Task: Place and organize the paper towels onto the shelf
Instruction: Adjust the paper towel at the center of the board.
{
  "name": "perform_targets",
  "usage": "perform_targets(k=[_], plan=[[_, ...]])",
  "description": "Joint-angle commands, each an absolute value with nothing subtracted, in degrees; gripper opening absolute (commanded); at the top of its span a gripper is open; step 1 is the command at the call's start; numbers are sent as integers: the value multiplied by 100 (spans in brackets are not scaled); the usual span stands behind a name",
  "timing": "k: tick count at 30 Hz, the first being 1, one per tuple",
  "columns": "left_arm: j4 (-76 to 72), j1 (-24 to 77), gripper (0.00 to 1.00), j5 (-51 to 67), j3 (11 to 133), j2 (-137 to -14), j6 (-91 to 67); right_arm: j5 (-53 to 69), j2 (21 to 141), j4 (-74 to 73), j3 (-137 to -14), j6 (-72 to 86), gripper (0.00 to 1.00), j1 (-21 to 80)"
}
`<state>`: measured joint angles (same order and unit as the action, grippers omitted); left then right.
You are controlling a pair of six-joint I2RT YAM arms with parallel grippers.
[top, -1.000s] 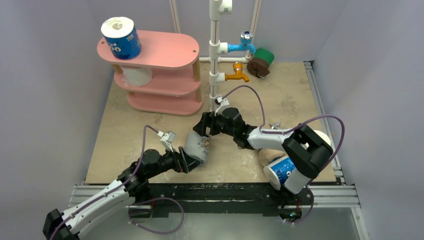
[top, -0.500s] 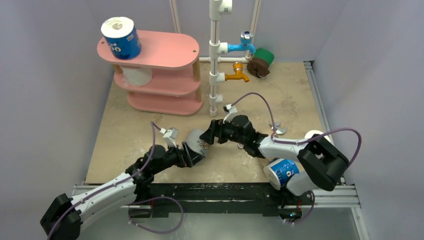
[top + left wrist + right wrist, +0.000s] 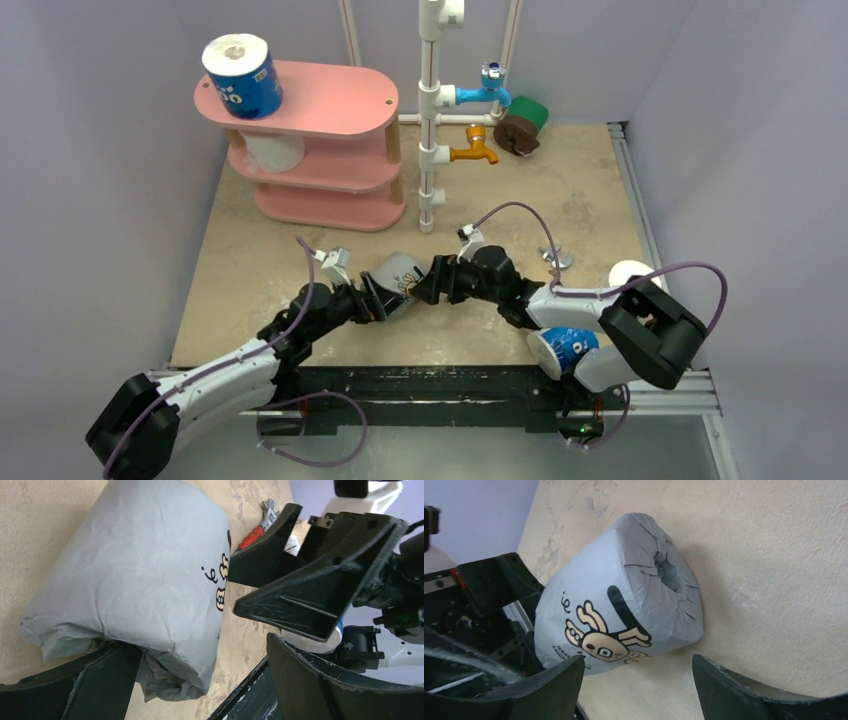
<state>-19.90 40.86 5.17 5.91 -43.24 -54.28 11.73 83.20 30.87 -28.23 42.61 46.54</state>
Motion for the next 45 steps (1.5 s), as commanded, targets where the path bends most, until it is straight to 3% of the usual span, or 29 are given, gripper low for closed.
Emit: perform_targets(k=[1,6,15,23,45], plan=[[-2810,3997,91,361,615,-4605,-5674,906,7750,3243,-2712,4362,80,4638],[-3140,3969,90,270,527,-4801,-5835,207,7373,3068,-2737,4357,80,4396],[-3164,3953,87,98,404,-4785,-5959,842,8597,3440,-3680,4203,79,4017],[-3242,3911,84,19,463,-4959,-5928,1265,8881,3762,-3555,4383,77,4087],[-3715,3911,51,283,624,-5528,-5625,1560,8625,3971,-3091,4687,73,4215]])
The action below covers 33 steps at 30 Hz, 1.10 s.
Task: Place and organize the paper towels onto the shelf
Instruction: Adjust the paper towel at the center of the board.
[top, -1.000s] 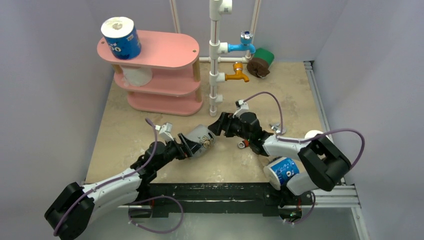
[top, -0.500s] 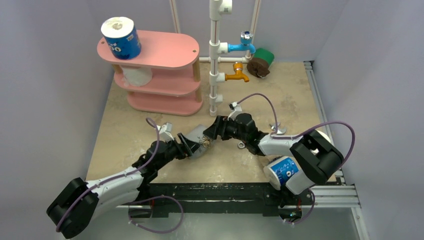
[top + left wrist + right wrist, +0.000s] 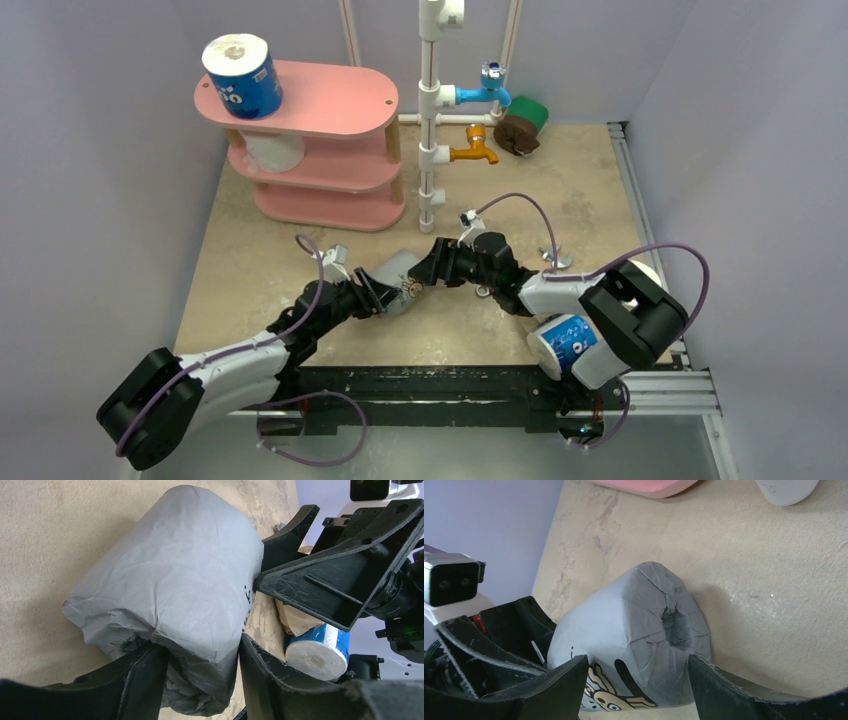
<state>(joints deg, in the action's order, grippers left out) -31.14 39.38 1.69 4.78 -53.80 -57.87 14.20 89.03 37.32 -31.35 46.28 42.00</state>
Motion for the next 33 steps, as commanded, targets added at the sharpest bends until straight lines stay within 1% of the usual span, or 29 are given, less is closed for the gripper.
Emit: perform_targets(k=[1,6,10,13,16,20,23,28,33], plan=[[-3748,3914,49,300,624,-5569,-5621,1564,8589,3949,-3092,4673,73,4214],[-3843,3911,36,329,609,-5623,-5602,1625,8304,3773,-3047,4608,73,4212],[-3620,3913,35,332,613,-5379,-5520,1512,7790,3410,-2942,4431,74,4216],[-3152,3911,34,342,675,-4976,-5377,1323,7147,3008,-2764,4194,74,4217],[-2021,3912,33,326,924,-4348,-5127,1018,6425,2431,-2593,3908,75,4210],[3,3911,30,33,1631,-3532,-4583,631,5422,1650,-2413,3644,76,4216],[1276,3923,30,-319,2227,-3264,-4149,416,4864,1279,-2316,3612,76,4214],[2737,3920,29,-778,3159,-3448,-3541,229,4573,1016,-2302,3575,76,4210],[3681,3958,29,-1142,3991,-3953,-3371,161,4544,941,-2333,3519,77,4215]])
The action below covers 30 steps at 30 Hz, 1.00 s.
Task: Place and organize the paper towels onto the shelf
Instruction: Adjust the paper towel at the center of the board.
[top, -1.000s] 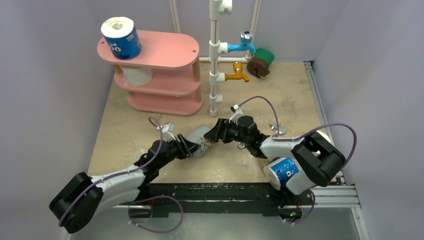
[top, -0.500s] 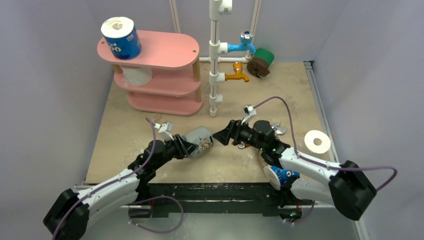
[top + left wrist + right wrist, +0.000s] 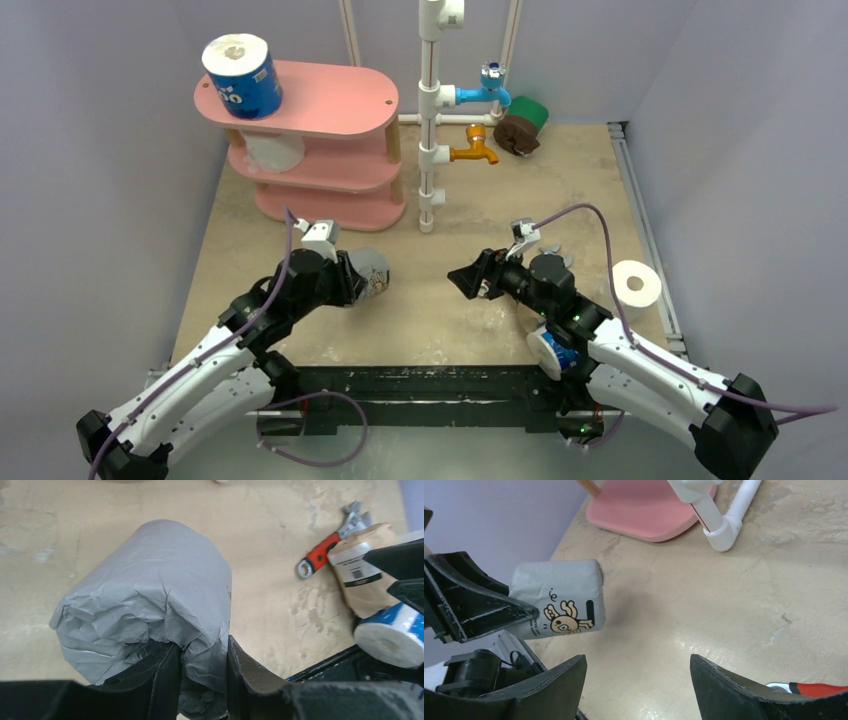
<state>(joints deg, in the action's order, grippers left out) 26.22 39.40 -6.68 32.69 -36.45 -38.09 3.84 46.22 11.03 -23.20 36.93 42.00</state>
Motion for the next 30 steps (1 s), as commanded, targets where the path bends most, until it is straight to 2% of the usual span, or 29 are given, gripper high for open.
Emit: perform_targets(k=[1,6,13,24,30], plan=[[3868,4003,29,-1264,4168,-4080,-3348,143,4544,940,-2337,3498,77,4211],[4884,4472,30,-2011,5374,-5013,-2995,124,4534,914,-2373,3412,77,4213],[5875,4897,33,-2091,6585,-6786,-2507,55,4408,835,-2332,3349,77,4209],[5436,5085,38,-1464,6464,-7866,-2493,9,3967,414,-2342,3210,78,4216],[5375,5196,54,-1468,6491,-8191,-2572,-83,3946,354,-2336,3169,78,4218]])
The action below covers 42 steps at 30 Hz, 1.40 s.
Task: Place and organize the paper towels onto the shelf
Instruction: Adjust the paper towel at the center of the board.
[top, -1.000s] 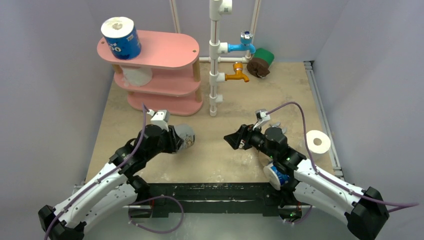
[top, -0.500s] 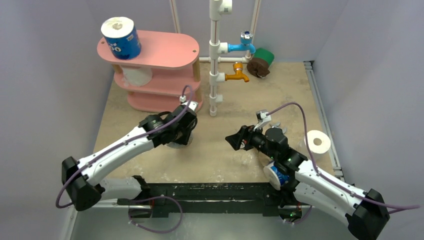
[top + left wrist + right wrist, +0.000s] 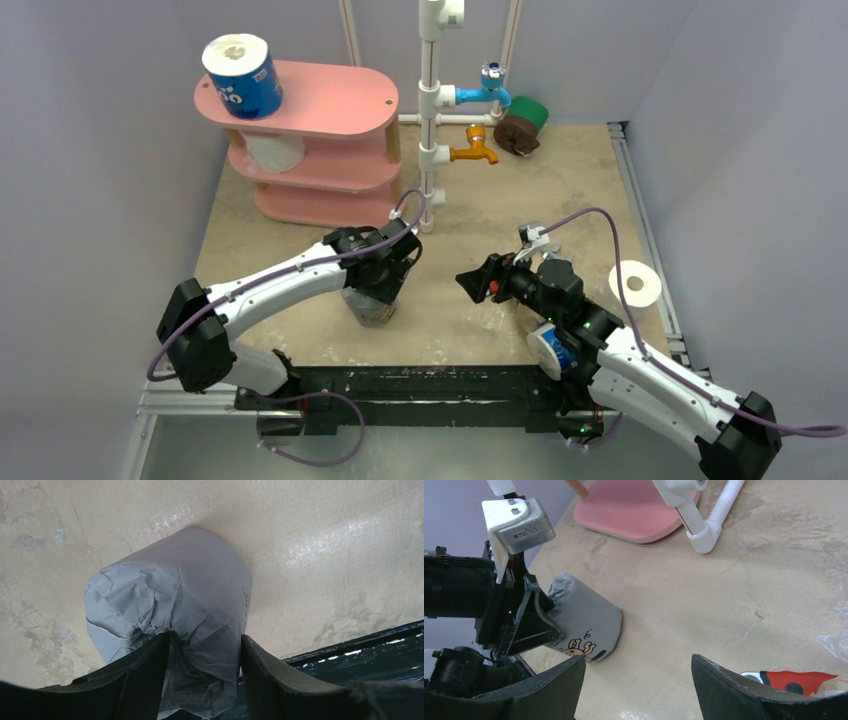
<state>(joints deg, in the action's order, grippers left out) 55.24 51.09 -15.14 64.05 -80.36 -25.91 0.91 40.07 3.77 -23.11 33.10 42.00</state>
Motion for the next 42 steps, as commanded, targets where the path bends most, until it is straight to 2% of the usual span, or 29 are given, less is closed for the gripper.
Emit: perform_targets(k=[1,6,11,14,20,23,29,34,42], plan=[[5388,5214,55,-1486,6506,-8206,-2587,-87,3941,357,-2338,3160,79,4211],[5647,5338,62,-1654,6752,-7906,-2707,-88,3961,371,-2337,3155,79,4214],[5835,5353,69,-1636,6966,-7105,-2895,-122,4060,379,-2354,3136,79,4212],[5823,5353,70,-1621,6969,-6627,-3073,-116,4073,419,-2347,3137,79,4214],[5527,5046,75,-2219,5934,-5385,-3908,-167,4026,411,-2331,3154,79,4212],[5553,4435,75,-1775,5515,-5264,-4188,-148,4076,433,-2314,3162,79,4210],[4646,4342,80,-1193,4969,-5091,-4137,-98,4211,532,-2289,3187,79,4215],[4516,4334,80,-1193,4753,-4991,-4158,-114,4127,476,-2255,3190,79,4212],[4256,4297,77,-1414,4344,-5229,-4356,-79,4194,528,-2227,3219,79,4215]])
